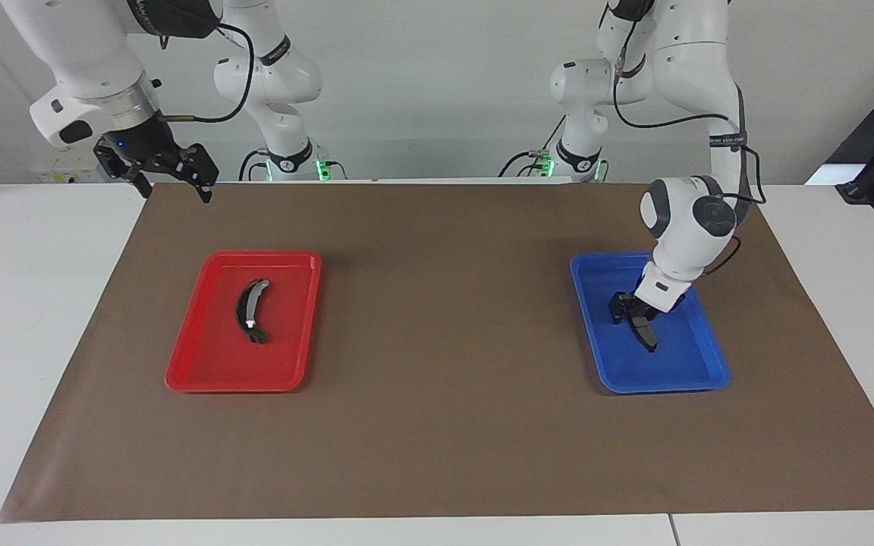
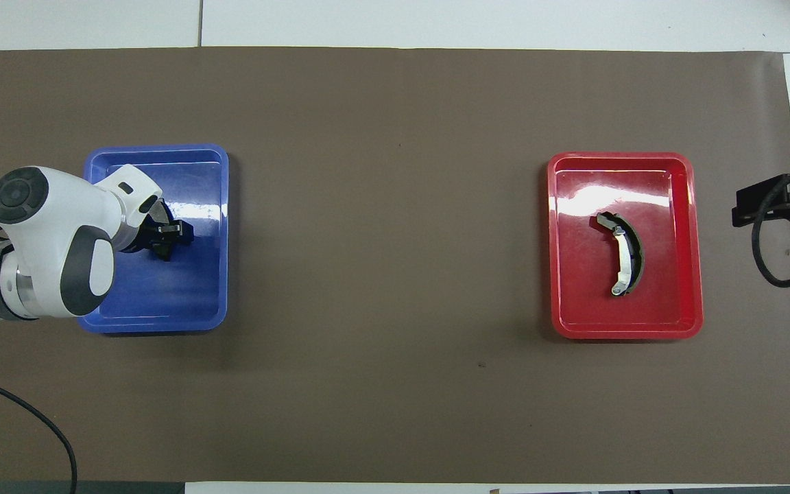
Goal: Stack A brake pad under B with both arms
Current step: 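Lift the small pad with the left gripper while the right gripper reaches the red tray, then set the small pad mid-table while the right gripper grasps the curved pad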
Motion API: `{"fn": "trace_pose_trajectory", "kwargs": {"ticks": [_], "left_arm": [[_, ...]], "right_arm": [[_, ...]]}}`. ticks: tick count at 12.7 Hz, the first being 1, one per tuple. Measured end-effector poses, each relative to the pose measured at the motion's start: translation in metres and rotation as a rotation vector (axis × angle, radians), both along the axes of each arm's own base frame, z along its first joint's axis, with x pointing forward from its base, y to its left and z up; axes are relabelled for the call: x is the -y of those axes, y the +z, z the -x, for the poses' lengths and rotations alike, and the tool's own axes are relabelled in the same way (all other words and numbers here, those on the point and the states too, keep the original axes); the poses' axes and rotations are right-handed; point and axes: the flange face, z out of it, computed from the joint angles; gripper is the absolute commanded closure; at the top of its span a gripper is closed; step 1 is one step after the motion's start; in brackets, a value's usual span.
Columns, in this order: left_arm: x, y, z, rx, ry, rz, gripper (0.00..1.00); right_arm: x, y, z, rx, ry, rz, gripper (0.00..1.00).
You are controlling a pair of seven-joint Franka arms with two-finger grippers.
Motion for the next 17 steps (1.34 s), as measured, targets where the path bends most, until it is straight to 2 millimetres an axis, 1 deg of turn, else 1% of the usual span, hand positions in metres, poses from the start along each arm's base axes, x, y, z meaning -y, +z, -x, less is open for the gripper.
{"fn": "trace_pose_trajectory", "kwargs": {"ticks": [1, 4, 5, 6, 7, 9, 10, 11, 12, 13, 14, 15, 16, 17], "left_arm": [[-0.001, 0.003, 0.000, -0.002, 0.001, -0.001, 0.98], [-0.002, 0.010, -0.003, -0.018, 0.003, -0.002, 0.99], [0.000, 0.019, -0.008, -0.024, 0.001, -0.001, 0.99], [0.004, 0.033, -0.015, -0.028, -0.009, -0.001, 0.99], [0.015, 0.052, -0.022, -0.032, -0.028, 0.000, 0.99], [0.055, 0.096, -0.031, -0.027, -0.091, 0.002, 0.99], [0.081, 0.110, -0.031, -0.012, -0.133, 0.004, 0.99], [0.110, 0.117, -0.027, -0.001, -0.165, 0.008, 0.99], [0.141, 0.117, -0.018, 0.000, -0.183, 0.009, 0.99], [0.175, 0.117, -0.007, 0.005, -0.188, 0.012, 0.99], [0.208, 0.117, 0.006, 0.014, -0.189, 0.017, 0.99], [0.241, 0.116, 0.019, 0.029, -0.188, 0.025, 0.99], [0.265, 0.112, 0.030, 0.044, -0.196, 0.033, 0.99], [0.281, 0.102, 0.038, 0.048, -0.208, 0.037, 0.99]], "right_arm": [[0.000, 0.000, 0.000, 0.000, 0.000, 0.000, 0.00], [0.000, 0.000, 0.000, 0.000, 0.000, 0.000, 0.00], [0.000, 0.000, 0.000, 0.000, 0.000, 0.000, 0.00], [0.000, 0.000, 0.000, 0.000, -0.001, 0.000, 0.00], [0.000, 0.000, 0.000, 0.000, -0.001, 0.000, 0.00], [0.000, 0.000, 0.000, 0.000, -0.001, 0.000, 0.00], [0.000, 0.000, 0.000, -0.001, -0.001, 0.000, 0.00], [0.000, -0.002, -0.001, 0.002, 0.000, 0.000, 0.00], [0.000, -0.008, -0.003, 0.021, 0.001, 0.000, 0.00], [0.001, -0.021, -0.006, 0.051, 0.002, 0.000, 0.00], [0.004, -0.041, -0.005, 0.072, 0.000, -0.001, 0.00], [0.005, -0.067, -0.003, 0.085, -0.001, -0.005, 0.00], [0.005, -0.095, 0.000, 0.087, 0.000, -0.016, 0.00], [0.004, -0.121, 0.000, 0.083, 0.003, -0.028, 0.00]]}}
